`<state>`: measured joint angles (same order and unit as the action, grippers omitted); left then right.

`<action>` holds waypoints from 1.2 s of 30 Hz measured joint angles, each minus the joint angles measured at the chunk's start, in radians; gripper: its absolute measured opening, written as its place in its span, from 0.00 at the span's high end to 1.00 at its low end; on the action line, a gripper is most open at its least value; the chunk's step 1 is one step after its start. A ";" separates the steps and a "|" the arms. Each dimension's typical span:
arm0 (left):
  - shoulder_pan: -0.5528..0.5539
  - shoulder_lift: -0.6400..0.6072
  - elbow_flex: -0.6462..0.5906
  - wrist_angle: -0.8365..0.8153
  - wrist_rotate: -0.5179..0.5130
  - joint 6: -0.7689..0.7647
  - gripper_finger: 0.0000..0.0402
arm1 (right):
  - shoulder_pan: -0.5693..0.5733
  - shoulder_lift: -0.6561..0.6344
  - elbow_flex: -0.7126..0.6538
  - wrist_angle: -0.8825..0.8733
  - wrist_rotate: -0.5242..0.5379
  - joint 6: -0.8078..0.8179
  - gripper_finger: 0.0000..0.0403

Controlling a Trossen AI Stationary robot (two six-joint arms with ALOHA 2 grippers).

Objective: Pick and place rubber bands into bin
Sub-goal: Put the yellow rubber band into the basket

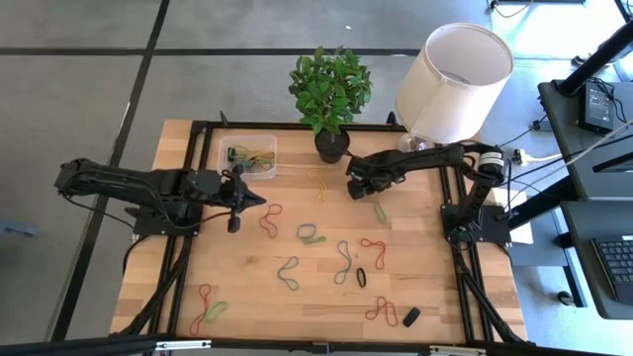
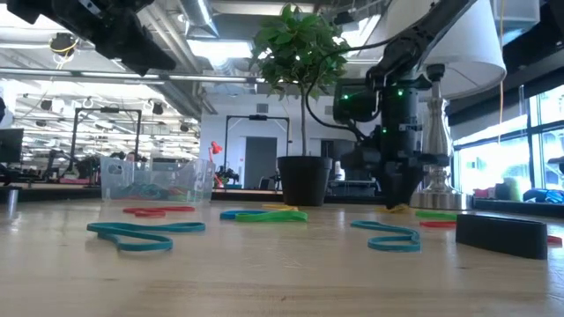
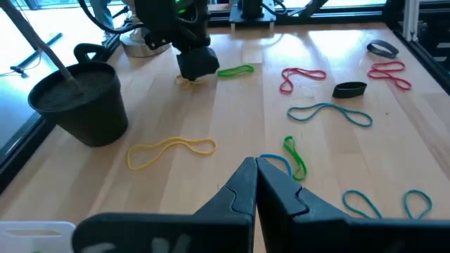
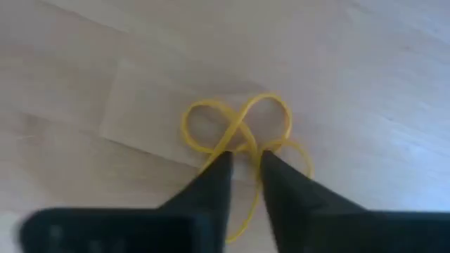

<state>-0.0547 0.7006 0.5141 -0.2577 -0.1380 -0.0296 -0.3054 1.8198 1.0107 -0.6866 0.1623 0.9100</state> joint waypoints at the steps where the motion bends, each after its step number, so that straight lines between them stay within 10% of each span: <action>1: 0.000 0.000 0.000 0.000 -0.002 0.000 1.00 | 0.000 0.000 0.000 0.003 -0.005 0.003 0.85; 9: 0.000 0.009 0.000 0.097 -0.026 -0.006 0.89 | 0.089 -0.115 0.019 0.109 -0.094 -0.039 0.99; 23: 0.000 0.205 0.000 0.519 -0.071 -0.052 0.41 | 0.266 -0.256 0.095 0.684 -0.094 -0.408 1.00; 36: 0.006 0.450 0.038 0.878 -0.075 -0.043 0.39 | 0.310 -0.203 0.372 0.637 -0.052 -0.700 1.00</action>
<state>-0.0483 1.1502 0.5522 0.6208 -0.2128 -0.0731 0.0048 1.6173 1.3829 -0.0496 0.1100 0.2099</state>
